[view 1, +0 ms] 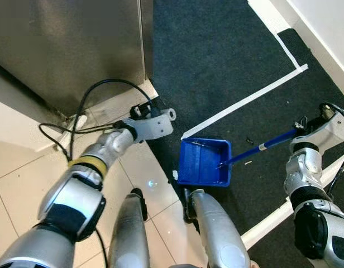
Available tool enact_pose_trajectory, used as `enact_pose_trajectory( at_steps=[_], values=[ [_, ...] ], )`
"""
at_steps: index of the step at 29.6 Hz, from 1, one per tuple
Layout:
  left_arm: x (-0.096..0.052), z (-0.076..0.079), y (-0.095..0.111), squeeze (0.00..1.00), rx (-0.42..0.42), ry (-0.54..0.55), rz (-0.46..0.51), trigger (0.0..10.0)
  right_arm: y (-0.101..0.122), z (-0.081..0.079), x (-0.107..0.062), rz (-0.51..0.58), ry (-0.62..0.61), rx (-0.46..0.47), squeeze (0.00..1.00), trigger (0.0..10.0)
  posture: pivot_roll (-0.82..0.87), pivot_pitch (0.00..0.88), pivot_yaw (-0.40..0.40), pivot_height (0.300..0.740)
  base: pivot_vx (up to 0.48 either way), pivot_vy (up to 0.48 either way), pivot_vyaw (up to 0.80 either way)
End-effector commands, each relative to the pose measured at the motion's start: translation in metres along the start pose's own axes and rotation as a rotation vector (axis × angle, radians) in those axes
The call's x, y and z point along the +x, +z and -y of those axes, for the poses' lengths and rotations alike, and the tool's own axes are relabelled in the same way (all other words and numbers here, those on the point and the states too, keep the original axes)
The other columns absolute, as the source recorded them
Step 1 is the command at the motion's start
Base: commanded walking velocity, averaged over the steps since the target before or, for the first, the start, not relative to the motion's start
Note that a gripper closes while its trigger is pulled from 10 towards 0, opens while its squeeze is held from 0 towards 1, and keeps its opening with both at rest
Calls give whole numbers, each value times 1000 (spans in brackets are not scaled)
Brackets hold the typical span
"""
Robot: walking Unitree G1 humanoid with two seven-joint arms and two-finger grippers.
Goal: Sweep floor
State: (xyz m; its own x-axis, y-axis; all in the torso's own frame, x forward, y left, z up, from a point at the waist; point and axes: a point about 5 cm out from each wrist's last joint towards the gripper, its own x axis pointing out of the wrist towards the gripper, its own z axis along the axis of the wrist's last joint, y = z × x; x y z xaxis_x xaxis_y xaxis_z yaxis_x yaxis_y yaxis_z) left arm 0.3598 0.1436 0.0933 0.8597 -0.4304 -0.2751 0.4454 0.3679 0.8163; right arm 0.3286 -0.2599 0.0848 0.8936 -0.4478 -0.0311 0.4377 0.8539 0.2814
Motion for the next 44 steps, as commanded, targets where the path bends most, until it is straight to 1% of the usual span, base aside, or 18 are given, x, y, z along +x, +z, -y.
enact_pose_trajectory(
  at_steps=[1,4,7,11,14,17,21,26,30,31,33,34,37,38,40,41,42,44],
  values=[
    [-3,22,-6,0,-51,-56,-36,10000,-17,10,-9,-75,-10,-46,0,10000,-144,429,-129,740,0,0,0],
    [3,36,7,0,-113,-77,-6,10000,-24,7,-11,-131,28,-142,0,10000,-150,423,-127,740,0,0,0],
    [8,37,16,0,-150,-68,12,10000,-28,3,-12,-168,45,-182,0,10000,-147,424,-128,740,0,0,0],
    [12,34,22,0,-182,-52,25,10000,-28,-5,-10,-194,51,-189,0,10000,-141,415,-127,740,0,0,0],
    [16,21,28,0,-223,-19,30,10000,-28,-24,-11,-208,117,-188,0,10000,-135,406,-125,740,0,0,0],
    [17,15,28,0,-236,-6,26,10000,-31,-37,-15,-212,176,-205,0,10000,-131,403,-126,740,0,0,0],
    [17,9,25,0,-240,9,11,10000,-39,-44,-22,-235,212,-240,0,10000,-130,406,-126,740,0,0,0],
    [14,4,18,0,-228,25,-18,10000,-45,-47,-28,-266,220,-240,0,10000,-131,410,-127,740,0,0,0],
    [10,-18,8,0,-145,60,-47,10000,-49,-48,-33,-294,228,-252,0,10000,-134,415,-128,740,0,0,0],
    [10,-18,8,0,-145,60,-47,10000,-49,-48,-33,-294,228,-252,0,10000,-134,415,-128,740,0,0,0],
    [8,-28,6,0,-108,51,-53,10000,-50,-45,-34,-308,224,-256,0,10000,-121,411,-128,740,0,0,0],
    [8,-29,5,0,-111,38,-62,10000,-51,-43,-34,-318,217,-259,0,10000,-115,410,-129,740,0,0,0],
    [9,-27,5,0,-118,18,-74,10000,-53,-40,-35,-334,206,-260,0,10000,-106,406,-129,740,0,0,0],
    [12,-22,8,0,-142,14,-83,10000,-54,-40,-35,-340,206,-260,0,10000,-106,405,-128,740,0,0,0],
    [12,-22,8,0,-142,14,-83,10000,-54,-40,-35,-340,206,-260,0,10000,-106,405,-128,740,0,0,0],
    [15,-15,11,0,-210,28,-101,10000,-54,-41,-36,-343,207,-259,0,10000,-107,402,-124,740,0,0,0],
    [20,-9,17,0,-311,54,-110,10000,-54,-43,-36,-345,210,-259,0,10000,-106,396,-119,740,0,0,0],
    [27,1,30,0,-455,90,-111,10000,-53,-44,-35,-346,213,-258,0,10000,-106,396,-119,740,0,0,0]
  ],
)
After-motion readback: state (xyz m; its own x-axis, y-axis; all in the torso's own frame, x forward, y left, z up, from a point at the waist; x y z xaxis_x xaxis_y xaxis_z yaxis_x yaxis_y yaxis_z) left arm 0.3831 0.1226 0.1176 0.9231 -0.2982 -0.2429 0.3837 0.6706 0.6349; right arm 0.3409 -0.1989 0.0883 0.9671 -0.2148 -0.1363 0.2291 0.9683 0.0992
